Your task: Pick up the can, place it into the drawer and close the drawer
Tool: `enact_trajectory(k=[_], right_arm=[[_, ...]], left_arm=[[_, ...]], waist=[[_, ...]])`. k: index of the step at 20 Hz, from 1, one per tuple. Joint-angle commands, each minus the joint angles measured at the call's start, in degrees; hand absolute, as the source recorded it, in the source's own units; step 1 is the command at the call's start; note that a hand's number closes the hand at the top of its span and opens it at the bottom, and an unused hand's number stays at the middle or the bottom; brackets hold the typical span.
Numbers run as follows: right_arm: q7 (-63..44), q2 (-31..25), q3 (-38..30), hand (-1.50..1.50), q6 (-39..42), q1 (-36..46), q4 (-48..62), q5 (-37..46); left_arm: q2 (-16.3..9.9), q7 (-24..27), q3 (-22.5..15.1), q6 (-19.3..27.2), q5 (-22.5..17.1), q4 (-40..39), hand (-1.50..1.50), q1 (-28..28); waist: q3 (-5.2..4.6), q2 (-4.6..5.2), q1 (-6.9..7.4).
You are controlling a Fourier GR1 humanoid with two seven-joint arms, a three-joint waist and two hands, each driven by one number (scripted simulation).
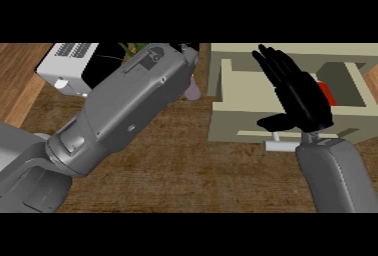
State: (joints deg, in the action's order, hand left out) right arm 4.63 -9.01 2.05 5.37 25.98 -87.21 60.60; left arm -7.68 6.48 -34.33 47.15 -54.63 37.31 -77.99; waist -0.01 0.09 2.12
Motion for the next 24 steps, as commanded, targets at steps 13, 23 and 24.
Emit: enact_trajectory(k=[13, 23, 24], right_arm=[[1.3, 3.1, -3.3, -1.5, -28.1, 13.3, 41.2, 12.4], [1.9, 0.9, -8.8, -1.5, -36.6, 26.6, 58.8, 13.5], [5.1, -0.5, -10.0, -1.5, -39.9, 25.1, 59.8, 12.1]], left_arm=[[-11.1, -8.0, -0.1, 2.4, 4.8, 16.8, -1.5, 9.7], [-14.8, -9.9, 1.8, 0.2, 6.0, 21.7, -1.5, 12.4], [-15.0, -10.8, 2.4, -0.1, 5.9, 20.5, -1.5, 11.1]], waist=[[0.06, 0.1, 1.06], [0.08, 0.86, 2.06], [0.15, 1.21, 1.89]])
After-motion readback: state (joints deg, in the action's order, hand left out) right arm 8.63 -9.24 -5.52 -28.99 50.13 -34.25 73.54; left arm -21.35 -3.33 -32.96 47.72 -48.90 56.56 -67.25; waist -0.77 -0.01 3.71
